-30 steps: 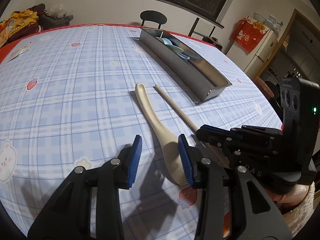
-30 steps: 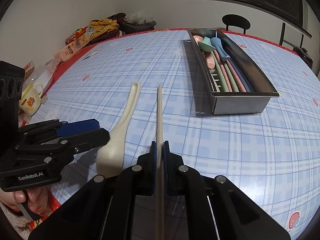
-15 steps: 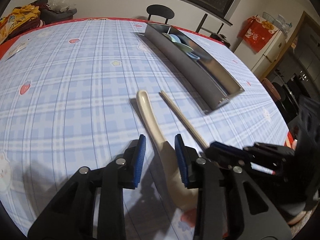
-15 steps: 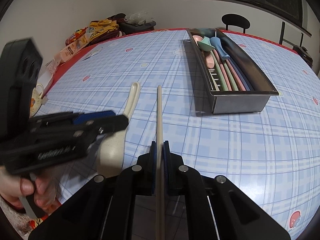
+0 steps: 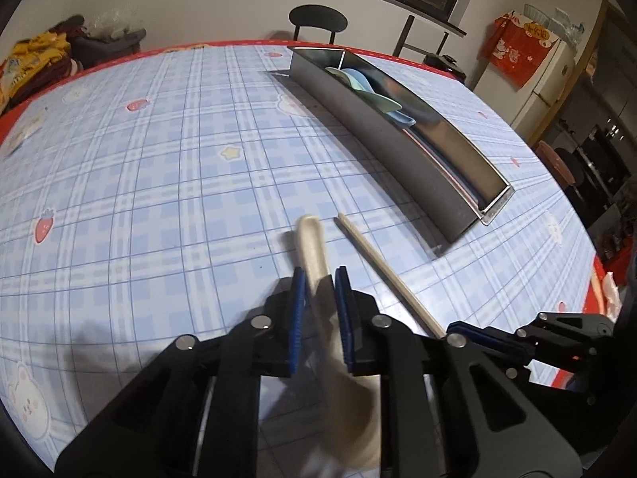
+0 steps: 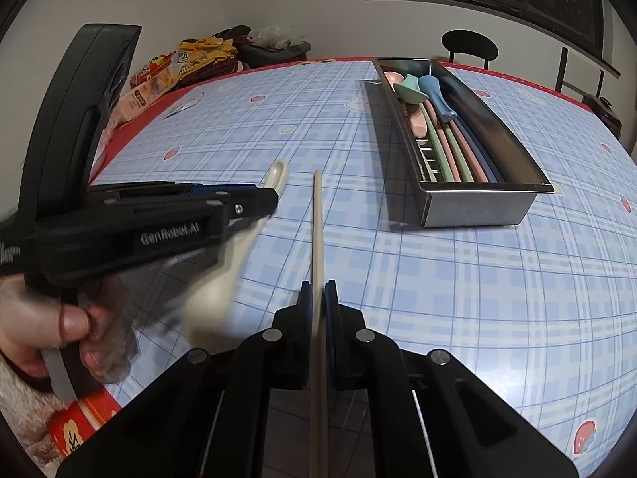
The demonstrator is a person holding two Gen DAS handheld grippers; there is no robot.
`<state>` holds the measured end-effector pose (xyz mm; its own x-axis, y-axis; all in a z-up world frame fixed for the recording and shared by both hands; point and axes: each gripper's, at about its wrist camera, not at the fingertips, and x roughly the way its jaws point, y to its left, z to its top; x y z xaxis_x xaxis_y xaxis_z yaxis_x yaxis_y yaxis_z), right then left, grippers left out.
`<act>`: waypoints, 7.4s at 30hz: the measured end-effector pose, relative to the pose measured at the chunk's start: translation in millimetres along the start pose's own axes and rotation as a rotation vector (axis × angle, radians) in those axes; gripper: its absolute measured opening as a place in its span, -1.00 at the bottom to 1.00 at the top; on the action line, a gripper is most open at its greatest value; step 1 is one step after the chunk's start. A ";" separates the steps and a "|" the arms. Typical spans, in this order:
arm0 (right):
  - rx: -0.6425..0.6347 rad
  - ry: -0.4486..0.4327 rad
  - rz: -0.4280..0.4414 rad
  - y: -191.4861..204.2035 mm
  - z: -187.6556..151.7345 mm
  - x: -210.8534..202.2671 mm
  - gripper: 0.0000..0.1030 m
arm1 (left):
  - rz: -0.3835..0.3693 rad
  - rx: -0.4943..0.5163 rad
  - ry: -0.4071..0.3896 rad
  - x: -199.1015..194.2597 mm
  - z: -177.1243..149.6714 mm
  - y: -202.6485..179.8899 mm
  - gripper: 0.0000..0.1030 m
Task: Organize utensils
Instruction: 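Grasp the cream chopstick with the right tool while the left grasps the cream spoon, then lift the cream spoon with the left tool while the right holds the chopstick, then carry the cream spoon and cream chopstick over the steel tray with both tools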
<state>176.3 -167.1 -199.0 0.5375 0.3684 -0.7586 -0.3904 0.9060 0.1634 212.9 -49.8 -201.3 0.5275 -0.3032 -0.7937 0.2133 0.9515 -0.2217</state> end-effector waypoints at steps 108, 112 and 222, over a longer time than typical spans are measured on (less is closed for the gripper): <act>0.022 0.002 0.030 -2.2 -1.7 -4.2 -0.86 | 0.116 0.099 0.031 -37.7 -26.8 41.6 -0.64; 0.010 0.003 0.016 1.7 -2.0 -3.6 -0.86 | 0.077 0.045 -0.006 -39.9 -31.1 48.1 -0.67; 0.310 -0.183 0.123 -155.2 127.9 23.9 -0.87 | -0.085 -0.409 -0.195 46.7 162.2 -27.0 -0.72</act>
<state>345.3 -272.3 -161.8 0.6365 0.4840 -0.6005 -0.2307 0.8624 0.4506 365.1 -98.1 -140.5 0.6757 -0.3479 -0.6499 -0.0589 0.8533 -0.5181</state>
